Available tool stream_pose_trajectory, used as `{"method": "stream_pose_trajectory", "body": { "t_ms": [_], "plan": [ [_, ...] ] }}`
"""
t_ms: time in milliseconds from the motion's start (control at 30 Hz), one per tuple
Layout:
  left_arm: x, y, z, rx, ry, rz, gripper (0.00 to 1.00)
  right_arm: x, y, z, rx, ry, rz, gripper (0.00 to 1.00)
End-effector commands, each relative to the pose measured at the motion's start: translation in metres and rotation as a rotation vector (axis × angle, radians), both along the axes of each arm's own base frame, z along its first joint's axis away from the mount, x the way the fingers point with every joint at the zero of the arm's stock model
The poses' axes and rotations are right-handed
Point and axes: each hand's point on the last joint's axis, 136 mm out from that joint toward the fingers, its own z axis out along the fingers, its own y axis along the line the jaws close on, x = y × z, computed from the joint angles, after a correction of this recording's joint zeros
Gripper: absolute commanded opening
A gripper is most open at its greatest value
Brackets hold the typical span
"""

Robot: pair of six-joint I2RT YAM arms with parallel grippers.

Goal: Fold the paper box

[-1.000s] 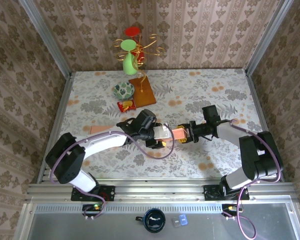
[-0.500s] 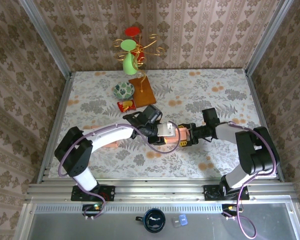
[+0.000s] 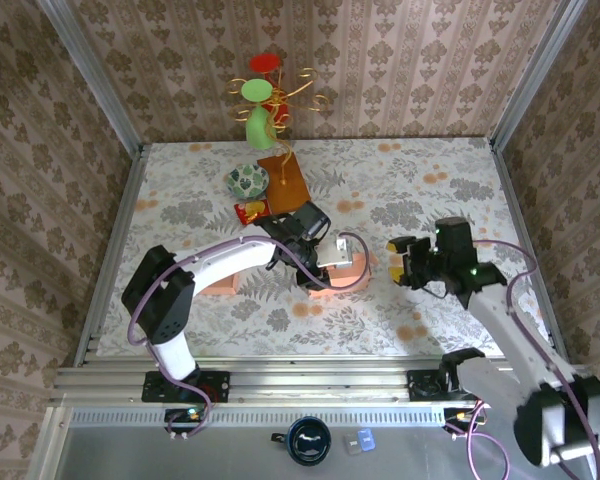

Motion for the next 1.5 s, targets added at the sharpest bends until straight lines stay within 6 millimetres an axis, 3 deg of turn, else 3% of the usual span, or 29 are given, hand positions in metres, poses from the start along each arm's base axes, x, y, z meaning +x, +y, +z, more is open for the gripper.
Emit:
{"method": "stream_pose_trajectory", "body": {
  "t_ms": [0,267,500,700,1033,1133,1267,1367,1467],
  "plan": [
    [-0.006,0.012,-0.013,0.077,0.081,0.061,0.41,-0.011,-0.011,-0.019,-0.173,-0.023,-0.118,0.5],
    [-0.004,0.012,-0.016,0.089,0.079,0.073,0.42,-0.01,0.051,-0.024,-0.178,-0.105,-0.009,0.52],
    [-0.003,0.013,-0.017,0.095,0.075,0.075,0.44,0.009,0.077,-0.03,-0.168,-0.114,0.04,0.51],
    [-0.001,0.011,-0.015,0.086,0.065,0.078,0.46,0.007,0.077,-0.054,-0.176,-0.051,0.032,0.43],
    [0.003,0.007,-0.008,0.061,0.036,0.077,0.52,-0.018,0.065,-0.08,-0.21,0.094,0.031,0.29],
    [0.002,0.006,-0.008,0.058,0.035,0.074,0.52,-0.017,0.064,-0.076,-0.211,0.083,0.025,0.29],
    [0.002,0.007,-0.007,0.06,0.033,0.067,0.46,-0.011,0.064,-0.061,-0.232,0.042,0.044,0.37],
    [0.001,0.009,-0.006,0.061,0.028,0.06,0.42,-0.005,0.062,-0.036,-0.282,-0.048,0.102,0.39],
    [0.002,0.011,-0.004,0.052,0.021,0.055,0.42,-0.003,0.041,-0.001,-0.424,-0.175,0.195,0.39]
  ]
}}
